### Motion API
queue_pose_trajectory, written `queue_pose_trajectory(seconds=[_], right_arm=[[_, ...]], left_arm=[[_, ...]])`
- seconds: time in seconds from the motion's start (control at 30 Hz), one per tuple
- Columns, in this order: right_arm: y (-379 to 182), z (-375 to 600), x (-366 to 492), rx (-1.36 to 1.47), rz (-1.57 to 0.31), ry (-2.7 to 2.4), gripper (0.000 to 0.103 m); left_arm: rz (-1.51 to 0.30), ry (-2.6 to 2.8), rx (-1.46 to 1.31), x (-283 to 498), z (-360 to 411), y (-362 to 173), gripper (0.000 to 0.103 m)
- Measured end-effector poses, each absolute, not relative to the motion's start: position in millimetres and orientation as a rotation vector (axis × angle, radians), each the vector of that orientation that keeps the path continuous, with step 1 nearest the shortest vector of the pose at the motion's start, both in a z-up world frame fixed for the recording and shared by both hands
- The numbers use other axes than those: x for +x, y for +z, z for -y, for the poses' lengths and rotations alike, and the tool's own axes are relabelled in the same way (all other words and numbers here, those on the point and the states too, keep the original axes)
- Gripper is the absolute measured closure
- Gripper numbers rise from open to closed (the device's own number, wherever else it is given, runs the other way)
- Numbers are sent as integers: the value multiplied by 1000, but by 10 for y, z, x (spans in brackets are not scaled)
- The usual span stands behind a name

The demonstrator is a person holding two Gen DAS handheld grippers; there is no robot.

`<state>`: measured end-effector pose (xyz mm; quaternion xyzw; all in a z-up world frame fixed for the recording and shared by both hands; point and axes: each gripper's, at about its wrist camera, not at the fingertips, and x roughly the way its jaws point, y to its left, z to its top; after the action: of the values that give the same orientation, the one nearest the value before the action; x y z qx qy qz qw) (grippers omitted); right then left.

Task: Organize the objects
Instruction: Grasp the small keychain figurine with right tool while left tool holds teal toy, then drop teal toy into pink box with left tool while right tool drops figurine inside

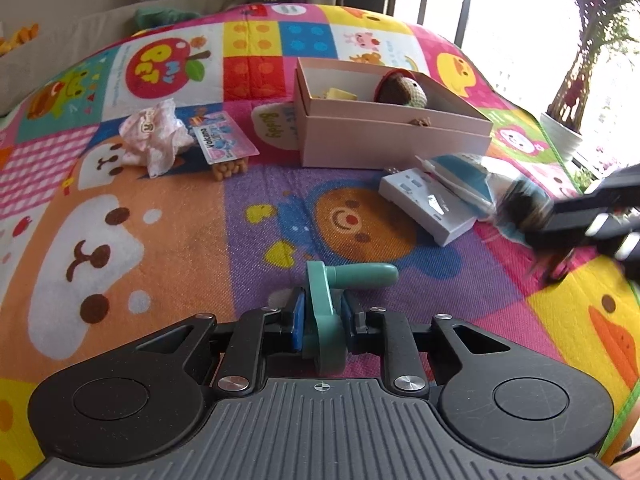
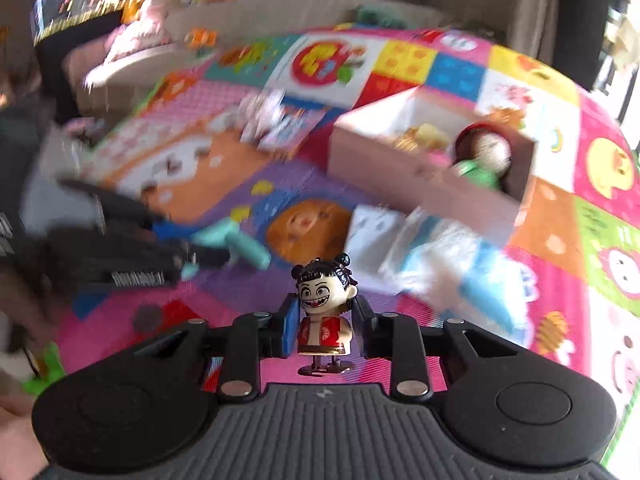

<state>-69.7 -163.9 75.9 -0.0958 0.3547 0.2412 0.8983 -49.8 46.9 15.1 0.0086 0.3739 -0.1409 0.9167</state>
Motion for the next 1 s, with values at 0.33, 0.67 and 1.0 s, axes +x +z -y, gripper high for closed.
queue_pose_trajectory(seconds=[0.33, 0.67, 1.0], right_arm=[[1331, 2014, -675, -119, -537, 369, 76], [1262, 2191, -625, -87, -564, 339, 75], [1226, 2213, -554, -64, -554, 305, 75]], left_arm=[[-767, -372, 24, -475, -304, 197, 89], [-685, -406, -28, -253, -346, 584, 89], [-459, -410, -257, 902, -103, 1239, 84]])
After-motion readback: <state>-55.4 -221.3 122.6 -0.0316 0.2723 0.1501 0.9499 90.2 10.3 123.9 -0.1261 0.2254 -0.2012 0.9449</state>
